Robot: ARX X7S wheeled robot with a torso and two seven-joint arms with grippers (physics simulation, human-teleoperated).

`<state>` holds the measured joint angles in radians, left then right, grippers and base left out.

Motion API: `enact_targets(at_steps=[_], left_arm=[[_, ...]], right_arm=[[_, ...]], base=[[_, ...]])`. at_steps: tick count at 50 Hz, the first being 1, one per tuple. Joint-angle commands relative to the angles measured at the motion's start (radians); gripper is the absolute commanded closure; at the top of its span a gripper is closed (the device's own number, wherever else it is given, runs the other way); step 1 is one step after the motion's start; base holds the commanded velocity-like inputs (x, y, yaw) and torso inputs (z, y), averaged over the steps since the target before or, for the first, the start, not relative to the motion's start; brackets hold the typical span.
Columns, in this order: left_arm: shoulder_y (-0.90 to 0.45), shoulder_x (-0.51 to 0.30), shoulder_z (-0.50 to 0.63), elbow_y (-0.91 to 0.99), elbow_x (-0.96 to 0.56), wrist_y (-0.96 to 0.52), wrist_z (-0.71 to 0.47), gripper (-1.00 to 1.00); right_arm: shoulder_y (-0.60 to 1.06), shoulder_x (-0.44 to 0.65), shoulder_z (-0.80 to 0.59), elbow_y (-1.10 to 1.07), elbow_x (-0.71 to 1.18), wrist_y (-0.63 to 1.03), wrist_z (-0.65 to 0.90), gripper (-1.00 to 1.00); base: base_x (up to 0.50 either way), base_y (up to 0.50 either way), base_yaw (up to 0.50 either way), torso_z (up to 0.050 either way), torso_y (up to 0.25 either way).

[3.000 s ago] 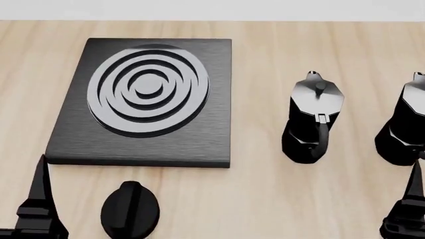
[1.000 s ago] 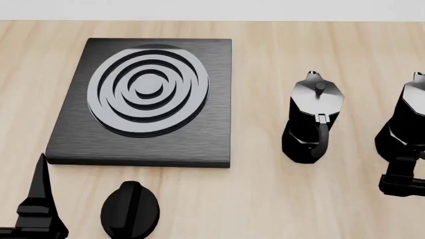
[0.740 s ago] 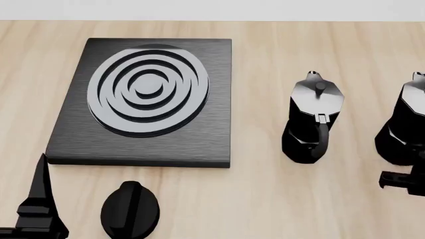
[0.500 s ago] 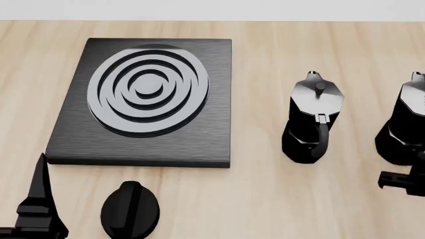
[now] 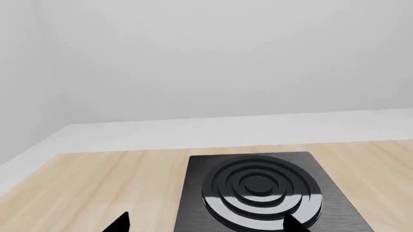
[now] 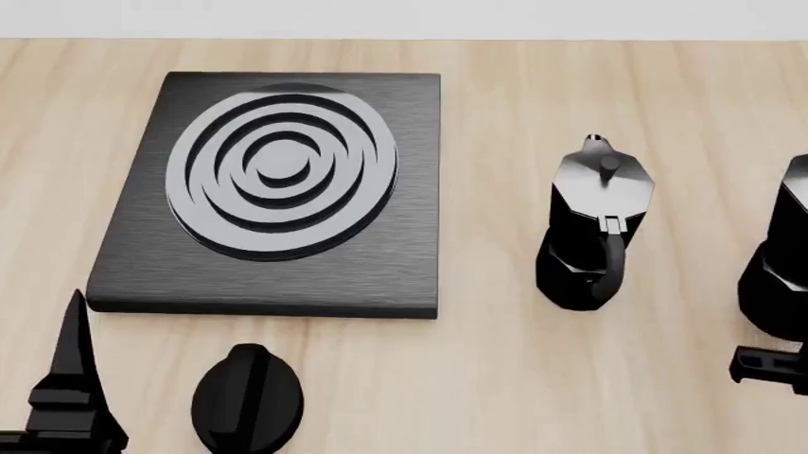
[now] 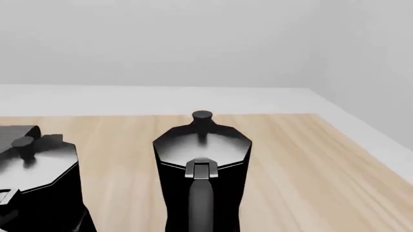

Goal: Put the right moka pot on the stove.

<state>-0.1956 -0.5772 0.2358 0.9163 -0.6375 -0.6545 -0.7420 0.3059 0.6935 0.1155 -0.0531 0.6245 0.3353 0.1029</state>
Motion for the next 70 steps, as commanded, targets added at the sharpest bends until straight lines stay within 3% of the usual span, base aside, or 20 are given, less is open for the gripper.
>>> enact_targets(at_steps=[1, 16, 33, 70], left_arm=[[-0.003, -0.002, 0.002, 0.002, -0.005, -0.003, -0.007, -1.0], [-0.001, -0.007, 0.008, -0.002, -0.002, 0.006, -0.008, -1.0], [-0.006, -0.011, 0.008, 0.0, -0.013, 0.005, -0.014, -1.0], [-0.001, -0.019, 0.015, -0.005, -0.009, 0.022, -0.024, -1.0]], right_arm=[[-0.179, 0.045, 0.136, -0.266, 0.07, 0.041, 0.059, 1.0], [-0.484, -0.013, 0.297, -0.465, 0.071, -0.046, 0.054, 1.0], [-0.658, -0.074, 0.36, -0.592, 0.048, -0.094, 0.048, 1.0], [-0.582, -0.057, 0.17, -0.686, 0.0, -0.072, 0.014, 1.0]], base=[[0.0, 0.0, 0.0, 0.0, 0.0], [0.0, 0.0, 0.0, 0.0, 0.001], [0.0, 0.0, 0.0, 0.0, 0.0], [0.0, 0.0, 0.0, 0.0, 0.001]])
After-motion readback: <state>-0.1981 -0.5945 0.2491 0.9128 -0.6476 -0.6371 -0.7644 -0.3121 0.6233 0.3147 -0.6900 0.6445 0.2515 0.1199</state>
